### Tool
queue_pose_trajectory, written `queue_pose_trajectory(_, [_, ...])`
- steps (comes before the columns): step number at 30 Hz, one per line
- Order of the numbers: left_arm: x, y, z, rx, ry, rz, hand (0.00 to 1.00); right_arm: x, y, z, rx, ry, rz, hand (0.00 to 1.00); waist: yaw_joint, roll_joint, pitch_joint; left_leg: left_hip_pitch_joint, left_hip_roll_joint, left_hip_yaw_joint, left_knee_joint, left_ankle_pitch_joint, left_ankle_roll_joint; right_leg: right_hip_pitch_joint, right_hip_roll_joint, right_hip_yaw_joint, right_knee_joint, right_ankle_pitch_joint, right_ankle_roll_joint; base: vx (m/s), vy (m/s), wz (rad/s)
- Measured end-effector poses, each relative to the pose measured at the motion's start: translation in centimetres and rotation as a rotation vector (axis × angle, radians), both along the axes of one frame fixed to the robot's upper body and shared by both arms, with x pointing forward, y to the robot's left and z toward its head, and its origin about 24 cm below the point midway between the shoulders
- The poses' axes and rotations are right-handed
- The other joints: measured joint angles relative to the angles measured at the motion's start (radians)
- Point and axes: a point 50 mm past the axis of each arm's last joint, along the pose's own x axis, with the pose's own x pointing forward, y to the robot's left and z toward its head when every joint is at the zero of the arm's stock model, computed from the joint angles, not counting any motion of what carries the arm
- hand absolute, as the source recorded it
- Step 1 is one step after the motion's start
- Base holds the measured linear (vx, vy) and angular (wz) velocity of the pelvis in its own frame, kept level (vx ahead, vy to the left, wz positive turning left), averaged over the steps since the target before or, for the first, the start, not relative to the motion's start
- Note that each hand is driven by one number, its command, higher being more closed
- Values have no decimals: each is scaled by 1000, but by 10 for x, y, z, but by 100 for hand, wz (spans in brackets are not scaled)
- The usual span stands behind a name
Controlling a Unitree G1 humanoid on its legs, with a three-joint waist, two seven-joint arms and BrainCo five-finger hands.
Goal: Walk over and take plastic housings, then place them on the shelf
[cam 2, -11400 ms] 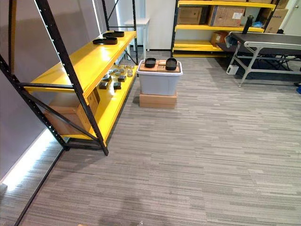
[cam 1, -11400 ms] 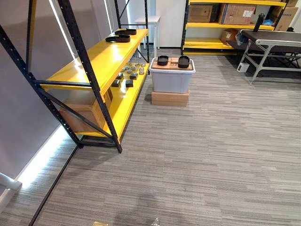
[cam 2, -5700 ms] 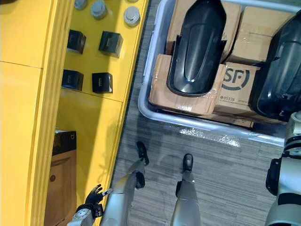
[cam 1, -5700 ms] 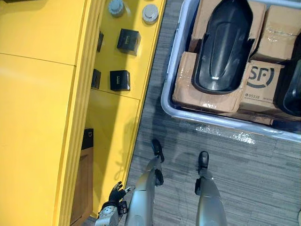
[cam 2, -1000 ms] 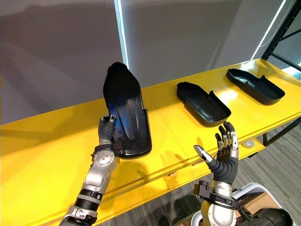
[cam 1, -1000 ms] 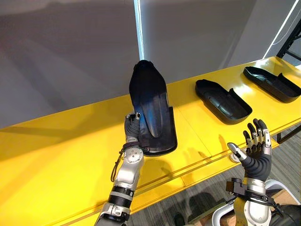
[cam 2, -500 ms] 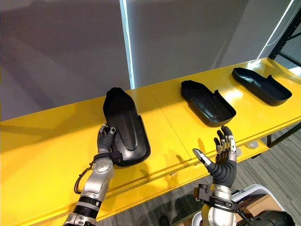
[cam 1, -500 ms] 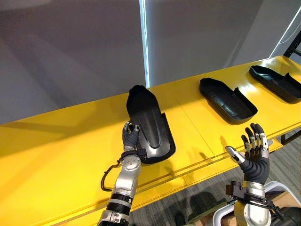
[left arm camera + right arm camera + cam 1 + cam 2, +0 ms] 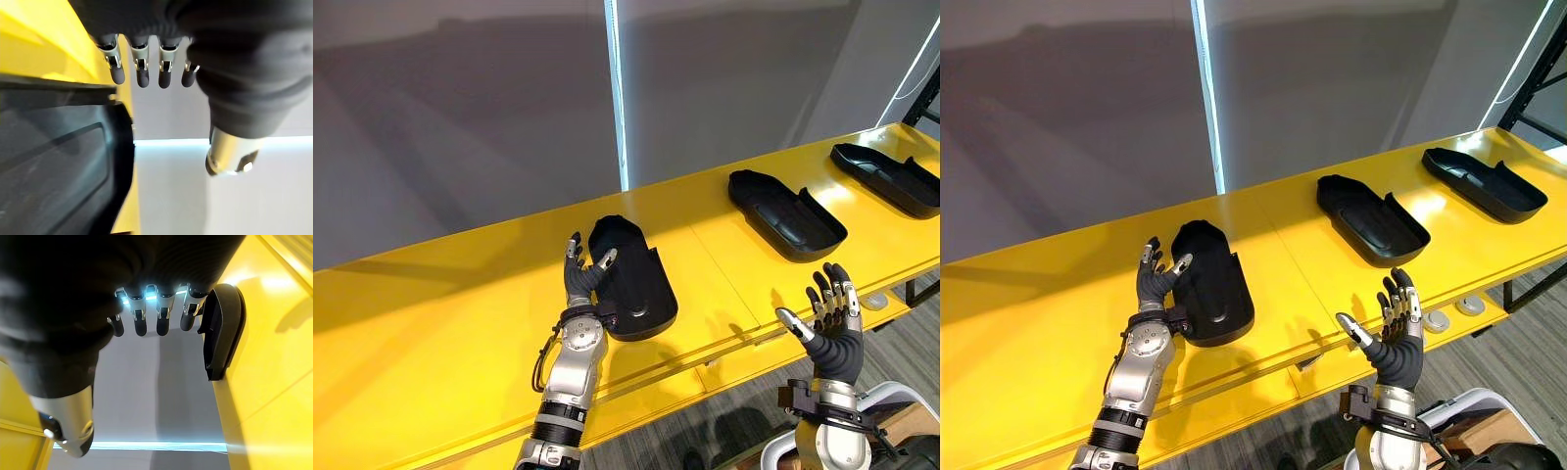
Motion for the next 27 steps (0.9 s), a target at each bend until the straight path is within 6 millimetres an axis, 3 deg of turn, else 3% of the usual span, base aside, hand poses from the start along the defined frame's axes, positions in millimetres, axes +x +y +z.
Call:
queue_pose_trajectory(3, [4, -1, 20, 1, -76, -10, 0, 3, 4, -4, 7, 13, 20, 0, 0, 1, -1, 11, 0, 0, 0, 0, 0, 8, 0, 0, 0, 0, -1, 0, 0, 0])
queue_pose_trajectory(8, [4, -6, 72, -5, -294, -23, 0, 6, 13, -6, 0, 26, 76, 0, 4, 17, -16, 14, 0, -6, 0, 2, 0, 15, 0, -4, 0, 2, -3, -5, 1, 2])
queue_pose_trajectory(16, [-18, -11, 110, 143, -533, 13, 0, 14, 17, -3, -55, 14, 102, 0, 30, 21, -21, 23, -1, -35, 0, 6, 2, 41, -4, -38, -11, -3, 2, -36, -1, 12])
queue_pose_trajectory(20, [-37, -1, 110, 181, -605, 55, 0, 21, 18, 1, -59, -10, 113, 0, 39, 23, -28, 23, 0, -43, -1, 6, 2, 49, -6, -47, -19, -3, 3, -17, -3, 7])
queue_pose_trajectory(23, [-55, 17, 93, 224, -581, 116, 0, 26, 19, 8, -75, -43, 124, 0, 51, 22, -38, 26, -1, -50, 0, 6, 1, 59, -6, -53, -24, 1, -3, 13, 0, 6])
queue_pose_trajectory(27, [-81, 62, 66, 279, -493, 286, 0, 30, 6, 19, -111, -91, 81, 0, 74, 20, -40, 18, -9, -91, 0, 10, -1, 78, -10, -96, -34, 0, -2, 1, 0, 25])
